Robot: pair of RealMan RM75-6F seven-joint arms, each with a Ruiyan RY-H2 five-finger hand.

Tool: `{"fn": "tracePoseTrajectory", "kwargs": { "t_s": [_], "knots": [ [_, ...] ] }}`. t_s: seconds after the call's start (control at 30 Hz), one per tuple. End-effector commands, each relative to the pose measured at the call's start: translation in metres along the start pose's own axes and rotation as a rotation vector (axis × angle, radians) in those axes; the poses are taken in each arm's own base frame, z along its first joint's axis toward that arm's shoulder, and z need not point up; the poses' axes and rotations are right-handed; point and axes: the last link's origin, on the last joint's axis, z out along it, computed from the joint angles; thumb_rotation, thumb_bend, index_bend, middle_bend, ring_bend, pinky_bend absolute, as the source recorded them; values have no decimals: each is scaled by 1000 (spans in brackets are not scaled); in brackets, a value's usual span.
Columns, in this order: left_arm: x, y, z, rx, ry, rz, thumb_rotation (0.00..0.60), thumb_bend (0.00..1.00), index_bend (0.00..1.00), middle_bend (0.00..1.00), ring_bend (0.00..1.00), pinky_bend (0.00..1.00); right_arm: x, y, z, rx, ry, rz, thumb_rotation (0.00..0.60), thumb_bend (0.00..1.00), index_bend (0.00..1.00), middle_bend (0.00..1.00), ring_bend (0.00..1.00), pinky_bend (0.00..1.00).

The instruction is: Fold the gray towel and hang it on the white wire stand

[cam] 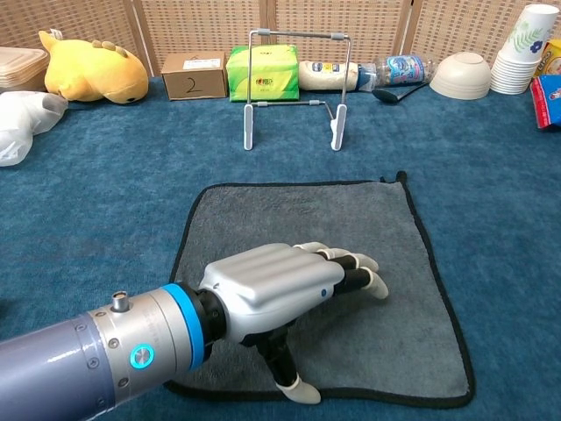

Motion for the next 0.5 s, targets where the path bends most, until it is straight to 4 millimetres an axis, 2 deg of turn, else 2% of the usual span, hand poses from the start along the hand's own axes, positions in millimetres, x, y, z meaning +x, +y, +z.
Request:
{"fn": "tracePoseTrajectory", "kwargs": {
  "t_s": [0.03,0.5],
  "knots": [
    [0,0,1,7,8,-1,600,206,162,70,0,0,0,0,0,-1,1,1,600,389,23,0,0,0],
    [5,-6,3,66,69,6,600,261,204,95,0,0,0,3,-1,-8,0,4,600,389,24,0,0,0]
  ]
}}
